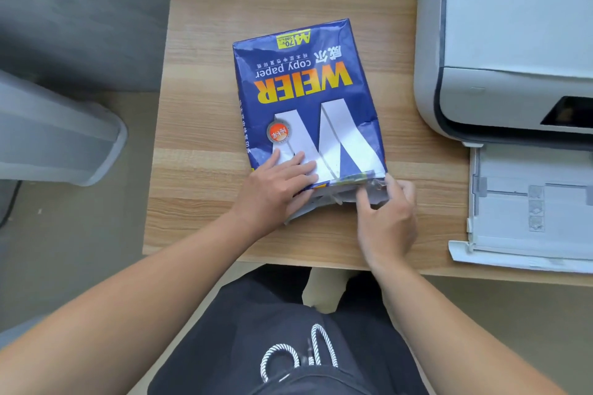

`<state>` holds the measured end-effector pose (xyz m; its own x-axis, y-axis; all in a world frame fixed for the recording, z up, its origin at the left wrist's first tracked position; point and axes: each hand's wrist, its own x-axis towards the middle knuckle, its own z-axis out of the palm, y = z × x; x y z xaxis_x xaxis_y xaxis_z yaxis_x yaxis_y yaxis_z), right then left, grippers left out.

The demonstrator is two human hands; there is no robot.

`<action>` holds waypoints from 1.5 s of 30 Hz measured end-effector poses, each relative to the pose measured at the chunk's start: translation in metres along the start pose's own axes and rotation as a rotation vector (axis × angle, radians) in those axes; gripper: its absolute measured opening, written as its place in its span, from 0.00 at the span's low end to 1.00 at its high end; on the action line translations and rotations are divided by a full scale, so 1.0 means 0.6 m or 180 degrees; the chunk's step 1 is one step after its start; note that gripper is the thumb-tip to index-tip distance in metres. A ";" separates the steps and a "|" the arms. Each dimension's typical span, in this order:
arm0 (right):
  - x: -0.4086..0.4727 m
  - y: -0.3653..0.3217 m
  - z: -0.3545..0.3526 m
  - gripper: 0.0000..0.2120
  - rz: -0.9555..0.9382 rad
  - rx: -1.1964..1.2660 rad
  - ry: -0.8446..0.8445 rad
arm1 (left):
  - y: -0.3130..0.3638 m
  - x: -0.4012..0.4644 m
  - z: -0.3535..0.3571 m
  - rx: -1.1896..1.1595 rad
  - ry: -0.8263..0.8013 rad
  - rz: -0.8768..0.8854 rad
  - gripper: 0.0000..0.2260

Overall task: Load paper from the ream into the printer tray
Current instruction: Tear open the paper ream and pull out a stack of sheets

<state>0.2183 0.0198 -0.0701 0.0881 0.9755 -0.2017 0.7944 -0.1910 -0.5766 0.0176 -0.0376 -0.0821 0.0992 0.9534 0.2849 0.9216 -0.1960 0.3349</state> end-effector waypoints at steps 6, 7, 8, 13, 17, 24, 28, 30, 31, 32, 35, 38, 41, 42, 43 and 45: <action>0.008 0.012 0.000 0.13 -0.0453 -0.0192 0.0294 | 0.002 -0.002 0.005 0.0030 0.0023 -0.0008 0.09; 0.009 0.011 0.001 0.12 -0.0481 -0.0169 0.0287 | 0.002 -0.003 0.006 0.0021 0.0006 -0.0024 0.09; 0.009 0.008 0.001 0.10 -0.0440 -0.0077 0.0260 | 0.003 -0.004 0.007 0.0010 -0.0012 -0.0040 0.09; 0.020 -0.022 0.001 0.04 0.0594 0.0714 -0.0079 | 0.002 -0.006 0.008 -0.0012 -0.0044 -0.0058 0.10; 0.022 -0.035 0.007 0.10 0.0987 0.0847 -0.0261 | 0.000 -0.009 0.008 -0.0090 -0.0107 -0.0093 0.10; 0.013 -0.021 0.009 0.06 0.1217 0.1296 -0.0529 | -0.002 -0.011 0.007 -0.0187 -0.0221 -0.0178 0.11; -0.005 -0.009 -0.015 0.05 0.1457 0.1902 -0.1011 | -0.005 -0.014 0.005 -0.0134 -0.0251 -0.0073 0.12; -0.015 0.001 -0.028 0.04 0.1643 0.2232 -0.1162 | -0.007 -0.017 0.004 -0.0141 -0.0253 -0.0071 0.12; -0.019 0.010 -0.032 0.04 0.1697 0.2283 -0.1194 | -0.008 -0.018 0.004 -0.0148 -0.0259 -0.0074 0.13; -0.024 0.017 -0.039 0.04 0.1715 0.2284 -0.1260 | -0.009 -0.019 0.004 -0.0136 -0.0265 -0.0064 0.13; -0.022 0.039 -0.056 0.06 0.1760 0.2243 -0.1839 | -0.009 -0.021 0.004 -0.0034 -0.0332 -0.0007 0.12; 0.025 0.037 -0.068 0.09 0.1535 0.2053 -0.2464 | -0.006 -0.024 0.001 -0.0041 -0.0390 -0.0006 0.12; 0.076 0.022 -0.058 0.05 0.1136 0.1606 -0.2508 | 0.002 -0.030 0.003 -0.0105 -0.0393 -0.0141 0.13; 0.082 0.020 -0.052 0.05 0.1117 0.1584 -0.2431 | 0.005 -0.032 0.005 -0.0169 -0.0377 -0.0222 0.13; 0.083 0.021 -0.049 0.04 0.1116 0.1611 -0.2378 | 0.007 -0.034 0.006 -0.0242 -0.0361 -0.0304 0.14; 0.075 0.030 -0.046 0.05 0.1088 0.1669 -0.2391 | 0.008 -0.036 0.010 -0.0345 -0.0348 -0.0406 0.15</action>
<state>0.2531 0.0632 -0.0678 -0.2864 0.5695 -0.7705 0.4132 -0.6522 -0.6356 0.0221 -0.0579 -0.0921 0.0299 0.9902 0.1366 0.8841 -0.0900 0.4585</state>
